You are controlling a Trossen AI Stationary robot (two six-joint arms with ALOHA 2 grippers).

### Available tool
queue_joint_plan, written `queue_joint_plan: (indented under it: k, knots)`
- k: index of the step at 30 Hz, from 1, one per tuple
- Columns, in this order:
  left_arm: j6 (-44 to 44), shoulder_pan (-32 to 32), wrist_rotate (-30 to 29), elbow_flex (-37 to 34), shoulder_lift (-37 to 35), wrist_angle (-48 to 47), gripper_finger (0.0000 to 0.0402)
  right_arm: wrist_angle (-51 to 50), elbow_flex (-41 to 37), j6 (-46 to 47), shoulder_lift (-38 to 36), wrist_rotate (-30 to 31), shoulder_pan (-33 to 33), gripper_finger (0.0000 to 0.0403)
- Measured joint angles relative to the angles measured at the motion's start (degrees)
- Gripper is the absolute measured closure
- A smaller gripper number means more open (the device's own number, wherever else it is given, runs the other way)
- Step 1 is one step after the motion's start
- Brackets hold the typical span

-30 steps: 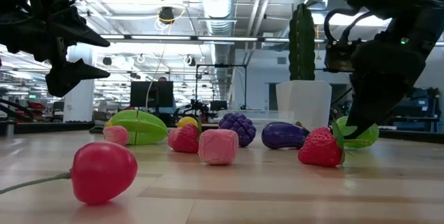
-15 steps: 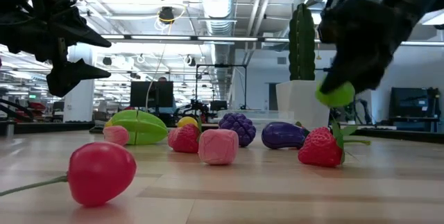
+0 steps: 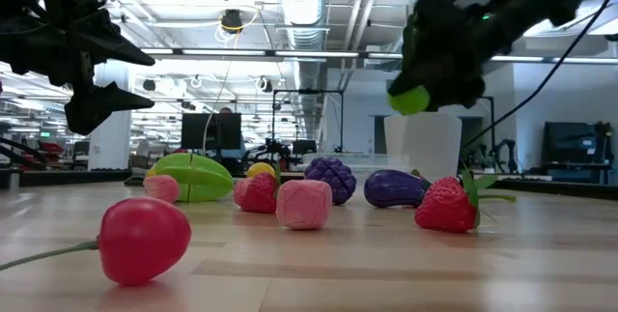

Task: Pick and placing Produce into tupperware
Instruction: Put the cabbage into the transparent bin

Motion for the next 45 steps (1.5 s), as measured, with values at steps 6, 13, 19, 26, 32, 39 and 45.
queue_joint_plan:
  k: [6, 13, 19, 26, 32, 39, 45]
  knots:
    - [0.0, 0.0, -0.1, 0.0, 0.0, 0.1, 0.0129, 6.7, 0.0, -0.5, 4.9, 0.0, -4.1, 0.0142]
    - [0.0, 0.0, -0.2, 0.0, 0.0, 0.1, 0.0129, 13.4, 1.1, -0.5, 12.3, 0.1, -6.7, 0.0142]
    - [0.0, 0.0, -0.5, 0.0, 0.0, 0.2, 0.0129, 13.1, 4.8, -1.9, 17.7, 0.1, -8.3, 0.0142]
    - [-0.3, 0.0, -0.5, 0.0, 0.0, 0.2, 0.0129, 12.7, 8.6, -2.1, 21.5, 0.9, -9.6, 0.0142]
    - [-0.3, 0.0, -0.5, 0.0, 0.0, 0.3, 0.0129, 10.7, 8.6, -3.1, 20.9, 4.2, -9.6, 0.0142]
    - [-0.3, 0.0, -1.6, 0.0, 0.0, 0.4, 0.0129, 9.1, 8.7, -3.1, 21.0, 4.2, -10.2, 0.0142]
    - [-0.3, 0.0, -2.0, 0.0, 0.0, 0.4, 0.0129, 7.7, 8.6, -2.1, 21.0, 5.8, -10.2, 0.0142]
